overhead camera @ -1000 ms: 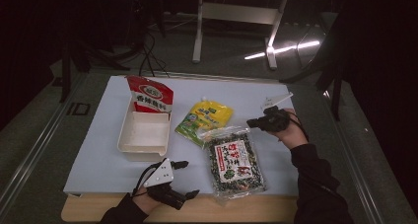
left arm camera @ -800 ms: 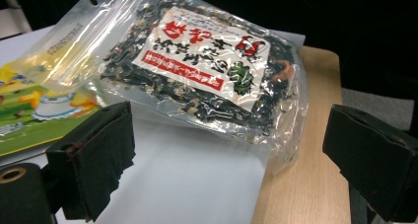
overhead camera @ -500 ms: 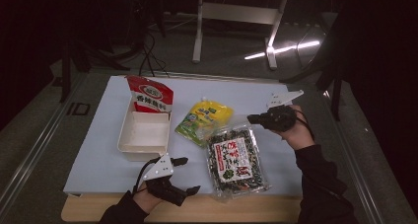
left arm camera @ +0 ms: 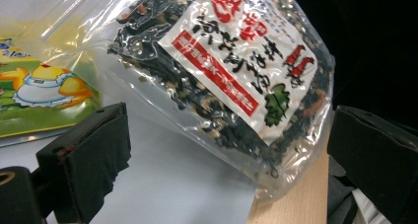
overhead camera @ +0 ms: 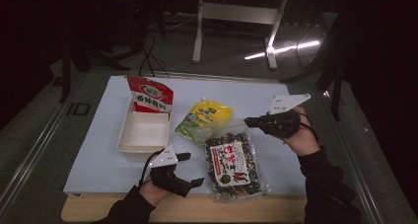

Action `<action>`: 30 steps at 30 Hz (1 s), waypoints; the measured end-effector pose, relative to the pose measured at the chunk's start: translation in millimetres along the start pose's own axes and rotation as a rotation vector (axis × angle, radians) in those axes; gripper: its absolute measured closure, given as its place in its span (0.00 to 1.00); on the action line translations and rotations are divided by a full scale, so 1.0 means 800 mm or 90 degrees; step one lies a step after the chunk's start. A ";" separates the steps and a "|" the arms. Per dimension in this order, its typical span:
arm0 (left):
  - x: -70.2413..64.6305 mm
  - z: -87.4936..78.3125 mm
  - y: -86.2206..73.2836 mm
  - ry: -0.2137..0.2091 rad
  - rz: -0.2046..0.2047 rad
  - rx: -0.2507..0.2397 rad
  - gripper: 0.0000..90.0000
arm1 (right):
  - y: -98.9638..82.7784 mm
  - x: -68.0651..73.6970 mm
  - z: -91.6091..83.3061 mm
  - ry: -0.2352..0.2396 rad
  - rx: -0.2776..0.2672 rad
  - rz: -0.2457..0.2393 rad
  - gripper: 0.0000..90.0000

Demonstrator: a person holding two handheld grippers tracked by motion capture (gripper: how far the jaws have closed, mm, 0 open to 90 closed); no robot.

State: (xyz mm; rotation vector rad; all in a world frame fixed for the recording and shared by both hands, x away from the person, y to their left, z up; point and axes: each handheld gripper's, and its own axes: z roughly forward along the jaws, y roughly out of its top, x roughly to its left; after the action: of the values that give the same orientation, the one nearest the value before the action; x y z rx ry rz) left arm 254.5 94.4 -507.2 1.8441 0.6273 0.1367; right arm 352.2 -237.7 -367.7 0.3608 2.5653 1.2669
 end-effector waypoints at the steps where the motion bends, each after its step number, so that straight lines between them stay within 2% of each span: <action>1: 0.001 0.002 0.001 -0.002 -0.001 0.001 0.04 | 0.002 0.003 -0.001 0.004 -0.003 -0.003 1.00; 5: 0.004 0.010 0.002 0.003 -0.009 0.013 0.04 | 0.011 0.015 -0.006 0.005 -0.009 -0.029 1.00; 11: 0.012 0.014 0.000 0.008 -0.023 0.017 0.04 | 0.021 0.025 -0.012 0.011 -0.022 -0.049 1.00; 15: 0.022 0.020 -0.003 -0.009 -0.048 0.012 0.04 | 0.030 0.036 -0.017 0.022 -0.032 -0.064 1.00; 18: 0.025 0.022 -0.004 -0.025 -0.052 0.009 0.07 | 0.036 0.043 -0.020 0.030 -0.044 -0.074 1.00; 21: 0.026 0.026 -0.006 -0.061 -0.040 -0.009 0.16 | 0.040 0.048 -0.020 0.034 -0.045 -0.083 1.00; 23: 0.023 0.026 -0.006 -0.072 -0.030 -0.029 0.20 | 0.042 0.050 -0.018 0.035 -0.044 -0.087 1.00; 24: 0.022 0.026 -0.006 -0.080 -0.026 -0.034 0.27 | 0.042 0.051 -0.017 0.038 -0.044 -0.088 1.00; 25: 0.022 0.026 -0.006 -0.080 -0.026 -0.034 0.28 | 0.042 0.052 -0.017 0.039 -0.044 -0.089 1.00; 26: 0.021 0.025 -0.005 -0.098 -0.014 -0.038 0.36 | 0.043 0.052 -0.017 0.041 -0.043 -0.089 1.00; 30: 0.016 0.020 -0.004 -0.140 -0.010 -0.054 0.59 | 0.045 0.056 -0.017 0.046 -0.042 -0.095 1.00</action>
State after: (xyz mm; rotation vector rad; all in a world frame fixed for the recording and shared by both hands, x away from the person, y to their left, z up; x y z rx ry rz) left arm 270.4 87.5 -518.5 1.7424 0.4756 -0.0493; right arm 309.8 -211.6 -336.5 0.1089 2.5481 1.3280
